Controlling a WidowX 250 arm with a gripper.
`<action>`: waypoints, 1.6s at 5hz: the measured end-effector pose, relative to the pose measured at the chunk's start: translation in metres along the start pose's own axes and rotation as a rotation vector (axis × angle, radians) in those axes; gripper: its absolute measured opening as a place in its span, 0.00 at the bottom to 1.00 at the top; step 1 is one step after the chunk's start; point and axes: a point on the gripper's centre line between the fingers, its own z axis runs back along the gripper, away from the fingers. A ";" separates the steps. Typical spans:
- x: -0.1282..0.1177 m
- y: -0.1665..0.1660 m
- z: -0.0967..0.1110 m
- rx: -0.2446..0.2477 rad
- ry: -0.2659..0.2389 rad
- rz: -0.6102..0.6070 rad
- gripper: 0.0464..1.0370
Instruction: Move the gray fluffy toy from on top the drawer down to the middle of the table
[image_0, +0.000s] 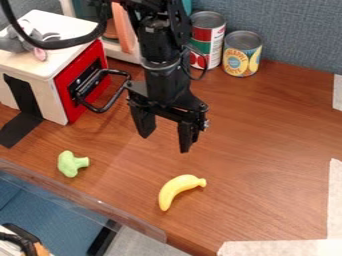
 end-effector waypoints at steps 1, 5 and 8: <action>-0.003 0.001 -0.005 -0.005 0.030 -0.001 0.96; 0.022 0.187 0.122 0.181 -0.161 0.192 0.96; 0.017 0.282 0.082 0.199 -0.035 0.338 0.96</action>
